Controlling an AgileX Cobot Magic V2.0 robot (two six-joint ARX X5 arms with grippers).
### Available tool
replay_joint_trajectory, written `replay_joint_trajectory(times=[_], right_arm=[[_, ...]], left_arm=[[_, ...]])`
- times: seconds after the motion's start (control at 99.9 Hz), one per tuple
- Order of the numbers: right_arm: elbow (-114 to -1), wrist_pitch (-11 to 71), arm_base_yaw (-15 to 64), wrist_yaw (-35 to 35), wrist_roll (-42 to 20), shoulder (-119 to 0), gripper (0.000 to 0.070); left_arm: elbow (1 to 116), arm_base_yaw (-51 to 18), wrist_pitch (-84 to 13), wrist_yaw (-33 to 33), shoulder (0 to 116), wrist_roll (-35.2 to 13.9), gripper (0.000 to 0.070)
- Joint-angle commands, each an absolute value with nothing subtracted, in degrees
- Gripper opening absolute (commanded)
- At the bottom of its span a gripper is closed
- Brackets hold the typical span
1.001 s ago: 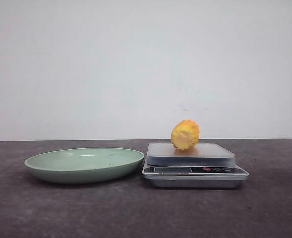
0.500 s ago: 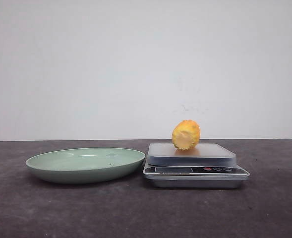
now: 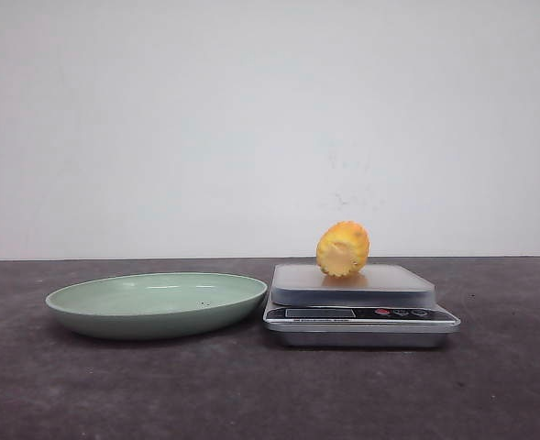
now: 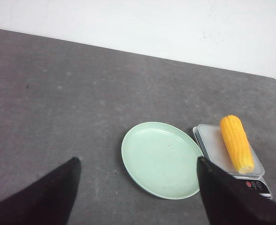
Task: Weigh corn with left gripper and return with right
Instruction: 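Raise the left gripper away from the scale, then lower the right gripper onto the corn on the scale and close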
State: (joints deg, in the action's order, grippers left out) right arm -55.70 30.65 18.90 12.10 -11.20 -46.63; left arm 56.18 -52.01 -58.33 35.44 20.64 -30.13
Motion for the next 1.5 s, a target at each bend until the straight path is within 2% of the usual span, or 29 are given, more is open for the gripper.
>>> replay_joint_trajectory(times=[0.0, 0.16, 0.3, 0.6, 0.951, 1.011, 1.091, 1.171, 1.231, 1.491], right_arm=[[-57.4, 28.5, 21.8, 10.3, -13.0, -50.3, 0.0619], [-61.3, 27.0, 28.3, 5.6, -13.6, -61.6, 0.0618], [-65.8, 26.0, 30.7, 3.4, -14.9, -71.7, 0.0619], [-70.0, 21.8, 31.1, -0.3, -19.9, -88.5, 0.0619], [-70.0, 21.8, 31.1, -1.6, -23.7, -99.1, 0.0615], [-70.0, 22.0, 31.1, -1.6, -23.9, -99.7, 0.0551], [-70.0, 22.1, 31.1, -1.6, -24.1, -100.0, 0.0383], [-70.0, 22.1, 31.2, -1.6, -24.1, -100.0, 0.019], [-70.0, 22.1, 31.3, -1.6, -24.0, -100.0, 0.0007], [-70.2, 22.3, 32.8, -3.5, -23.8, -98.8, 0.0]], left_arm=[[57.1, -52.6, -57.8, 35.3, 20.8, -29.1, 0.0469], [57.1, -52.6, -57.9, 35.4, 20.8, -28.9, 0.0469], [57.1, -52.6, -57.8, 35.4, 20.8, -28.5, 0.0469], [57.0, -52.6, -59.2, 35.4, 20.8, -28.6, 0.0469], [57.0, -52.6, -59.4, 35.4, 20.8, -28.5, 0.0469], [57.0, -52.6, -59.8, 35.4, 20.8, -28.5, 0.0469], [57.0, -52.6, -60.2, 35.4, 20.8, -28.5, 0.0469], [57.0, -52.6, -60.3, 35.5, 20.8, -28.5, 0.0469], [57.0, -52.6, -60.3, 35.6, 20.8, -28.5, 0.0469], [57.0, -52.6, -60.4, 35.6, 20.8, -28.5, 0.0469]])
